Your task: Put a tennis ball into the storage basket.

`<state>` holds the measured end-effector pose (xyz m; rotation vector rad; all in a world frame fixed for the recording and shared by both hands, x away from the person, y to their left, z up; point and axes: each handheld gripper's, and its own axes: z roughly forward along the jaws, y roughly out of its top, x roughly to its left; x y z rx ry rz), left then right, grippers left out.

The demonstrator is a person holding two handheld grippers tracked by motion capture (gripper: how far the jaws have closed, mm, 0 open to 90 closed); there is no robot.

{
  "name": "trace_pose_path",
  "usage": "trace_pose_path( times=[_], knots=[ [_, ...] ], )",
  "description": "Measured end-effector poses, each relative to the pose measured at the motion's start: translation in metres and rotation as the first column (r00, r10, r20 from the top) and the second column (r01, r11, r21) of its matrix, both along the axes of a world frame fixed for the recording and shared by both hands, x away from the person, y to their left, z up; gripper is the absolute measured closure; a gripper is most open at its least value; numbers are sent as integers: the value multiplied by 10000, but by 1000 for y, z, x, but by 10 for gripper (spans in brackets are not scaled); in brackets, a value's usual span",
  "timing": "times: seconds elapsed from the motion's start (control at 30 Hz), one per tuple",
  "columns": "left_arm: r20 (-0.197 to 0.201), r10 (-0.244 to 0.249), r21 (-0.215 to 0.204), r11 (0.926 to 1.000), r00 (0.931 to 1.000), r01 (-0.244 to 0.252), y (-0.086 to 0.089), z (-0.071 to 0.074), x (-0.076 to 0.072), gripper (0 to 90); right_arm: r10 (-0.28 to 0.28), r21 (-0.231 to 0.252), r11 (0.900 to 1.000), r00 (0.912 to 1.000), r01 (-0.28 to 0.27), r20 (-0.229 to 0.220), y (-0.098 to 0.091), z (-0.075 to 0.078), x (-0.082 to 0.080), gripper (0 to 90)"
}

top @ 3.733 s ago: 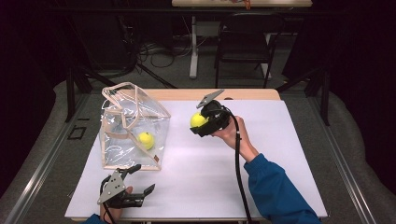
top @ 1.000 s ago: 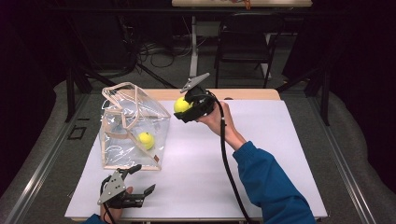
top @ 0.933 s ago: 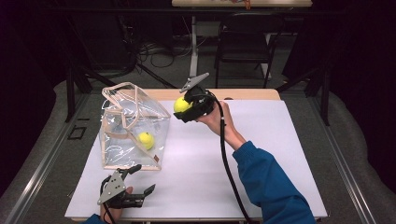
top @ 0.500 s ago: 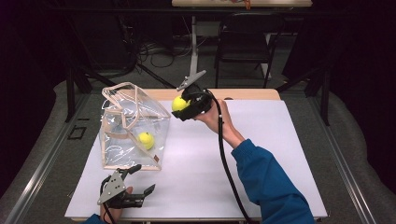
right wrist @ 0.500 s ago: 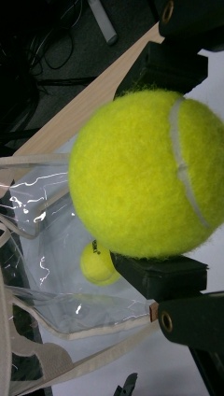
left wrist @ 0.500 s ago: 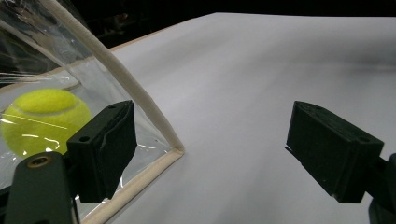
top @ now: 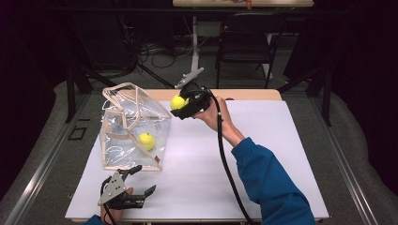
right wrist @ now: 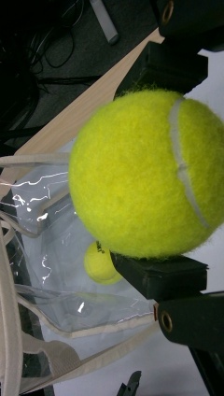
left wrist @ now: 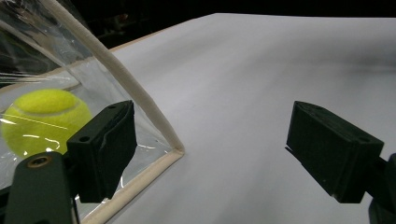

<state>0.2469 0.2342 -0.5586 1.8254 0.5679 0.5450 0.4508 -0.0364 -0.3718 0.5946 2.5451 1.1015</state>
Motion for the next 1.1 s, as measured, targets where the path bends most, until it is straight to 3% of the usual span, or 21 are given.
trace_pose_path(
  times=[1.1],
  knots=[
    [26,-72,4,10000,10000,72,1,0,0,158,217,-167,9996,9998,-217,5,10,13,2,265]
  ],
)
